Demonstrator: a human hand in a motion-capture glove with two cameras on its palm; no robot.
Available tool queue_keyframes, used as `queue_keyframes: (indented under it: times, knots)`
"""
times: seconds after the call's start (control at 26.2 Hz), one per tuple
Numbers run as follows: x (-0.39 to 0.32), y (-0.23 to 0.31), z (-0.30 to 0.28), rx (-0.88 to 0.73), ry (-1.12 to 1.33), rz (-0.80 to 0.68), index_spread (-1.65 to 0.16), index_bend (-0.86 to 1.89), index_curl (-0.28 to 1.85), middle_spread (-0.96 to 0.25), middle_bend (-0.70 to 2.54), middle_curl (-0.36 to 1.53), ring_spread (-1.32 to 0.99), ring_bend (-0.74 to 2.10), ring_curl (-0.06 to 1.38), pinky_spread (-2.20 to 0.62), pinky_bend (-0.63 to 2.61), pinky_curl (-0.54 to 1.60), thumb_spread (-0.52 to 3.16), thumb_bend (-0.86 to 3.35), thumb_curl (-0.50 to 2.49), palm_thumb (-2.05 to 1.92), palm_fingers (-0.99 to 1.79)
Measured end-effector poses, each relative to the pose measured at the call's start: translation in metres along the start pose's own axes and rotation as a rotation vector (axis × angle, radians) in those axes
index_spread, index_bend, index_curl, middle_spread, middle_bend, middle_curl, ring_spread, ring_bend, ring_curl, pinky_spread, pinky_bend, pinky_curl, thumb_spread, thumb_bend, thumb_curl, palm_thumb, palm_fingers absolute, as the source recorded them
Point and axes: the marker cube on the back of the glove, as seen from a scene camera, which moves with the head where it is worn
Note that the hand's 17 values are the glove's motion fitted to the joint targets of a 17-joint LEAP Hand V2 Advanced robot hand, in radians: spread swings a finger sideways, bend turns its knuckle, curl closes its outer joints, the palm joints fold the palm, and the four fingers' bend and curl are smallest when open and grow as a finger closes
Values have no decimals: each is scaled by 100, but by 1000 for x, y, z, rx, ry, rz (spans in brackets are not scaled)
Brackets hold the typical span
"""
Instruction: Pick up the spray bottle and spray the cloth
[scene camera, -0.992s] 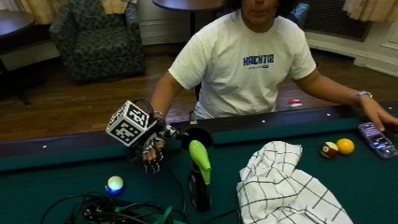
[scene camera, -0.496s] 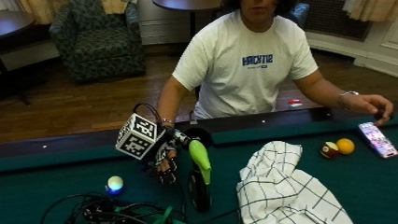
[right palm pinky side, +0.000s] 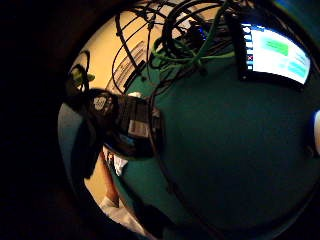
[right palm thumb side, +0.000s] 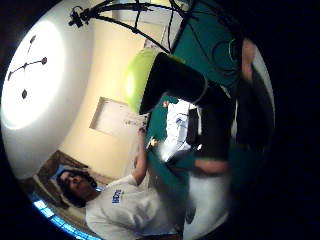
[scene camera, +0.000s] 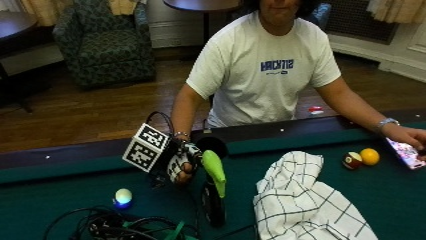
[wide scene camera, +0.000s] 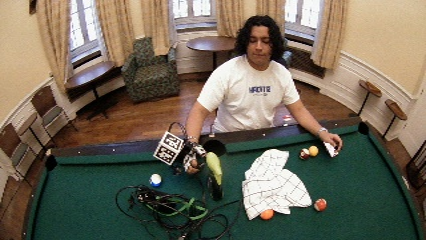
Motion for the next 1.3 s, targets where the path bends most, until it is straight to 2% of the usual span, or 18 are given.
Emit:
queue_keyframes:
  times: [0.27, 0.53, 0.61, 0.76, 0.95, 1.11, 1.3]
  knots:
    - [1, -1, 0, 36, -55, -4, -29, 54, 44, -21, 61, 55, -20, 81, 50, -11, 82, 53, 115, 13, 44, 76, 145]
    - [0, -2, 4, 33, -99, 12, -26, 75, 55, -21, 79, 65, -21, 95, 58, -11, 90, 62, 116, 15, 50, 82, 134]
    - [0, -2, 6, 26, -105, 14, -26, 74, 57, -21, 81, 67, -21, 97, 60, -12, 94, 64, 118, 13, 51, 79, 128]
    - [-3, -4, 12, 11, -87, -5, -25, 51, 53, -20, 78, 67, -20, 98, 60, -14, 99, 66, 119, 2, 48, 64, 112]
    - [-5, -9, 24, -49, -97, 10, -30, 23, 47, -22, 66, 61, -20, 90, 58, -19, 79, 61, 111, -6, 44, 55, 72]
    - [-8, -17, 35, -103, -137, 30, -33, 28, 47, -20, 57, 56, -17, 73, 53, -6, 57, 55, 103, -6, 42, 49, 49]
    - [-11, -24, 48, -160, -175, 37, -35, 29, 43, -17, 46, 49, -15, 56, 43, 3, 40, 44, 97, -4, 40, 48, 48]
